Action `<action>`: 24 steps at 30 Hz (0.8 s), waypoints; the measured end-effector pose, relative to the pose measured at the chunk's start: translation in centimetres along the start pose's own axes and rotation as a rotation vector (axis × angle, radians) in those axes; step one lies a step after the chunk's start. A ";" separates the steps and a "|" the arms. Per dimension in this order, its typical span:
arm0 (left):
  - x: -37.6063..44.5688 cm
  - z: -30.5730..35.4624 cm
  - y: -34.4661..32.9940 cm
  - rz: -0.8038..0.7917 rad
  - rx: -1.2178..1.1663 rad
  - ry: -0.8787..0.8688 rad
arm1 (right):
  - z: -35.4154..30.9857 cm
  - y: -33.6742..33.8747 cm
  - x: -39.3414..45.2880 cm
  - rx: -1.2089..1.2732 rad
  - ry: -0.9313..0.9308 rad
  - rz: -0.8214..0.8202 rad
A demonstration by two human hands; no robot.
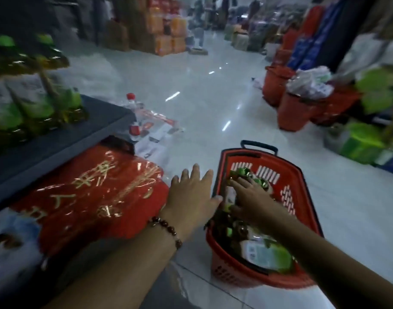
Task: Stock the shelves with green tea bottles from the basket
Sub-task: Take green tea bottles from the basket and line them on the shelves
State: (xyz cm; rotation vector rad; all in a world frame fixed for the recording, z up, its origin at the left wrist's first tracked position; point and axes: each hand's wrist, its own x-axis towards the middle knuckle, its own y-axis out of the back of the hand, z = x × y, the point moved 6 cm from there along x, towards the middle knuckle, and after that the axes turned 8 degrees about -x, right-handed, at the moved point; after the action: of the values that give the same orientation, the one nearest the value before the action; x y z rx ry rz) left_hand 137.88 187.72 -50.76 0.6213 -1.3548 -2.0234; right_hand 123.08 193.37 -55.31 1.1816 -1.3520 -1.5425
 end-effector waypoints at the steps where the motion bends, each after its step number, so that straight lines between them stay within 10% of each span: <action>1: 0.9 1.3 -1.1 -0.010 -0.003 -0.034 | 1.7 -1.0 -0.2 0.005 -0.028 -0.012; 24: 2.7 -0.4 -9.3 -0.053 0.000 -0.155 | 11.6 -12.0 0.2 -0.022 -0.323 -0.169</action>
State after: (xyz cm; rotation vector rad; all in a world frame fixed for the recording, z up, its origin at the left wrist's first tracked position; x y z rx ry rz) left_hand 134.11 188.15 -59.65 0.5140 -1.4407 -2.1524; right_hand 112.36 198.44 -67.07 1.0892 -1.4647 -1.9286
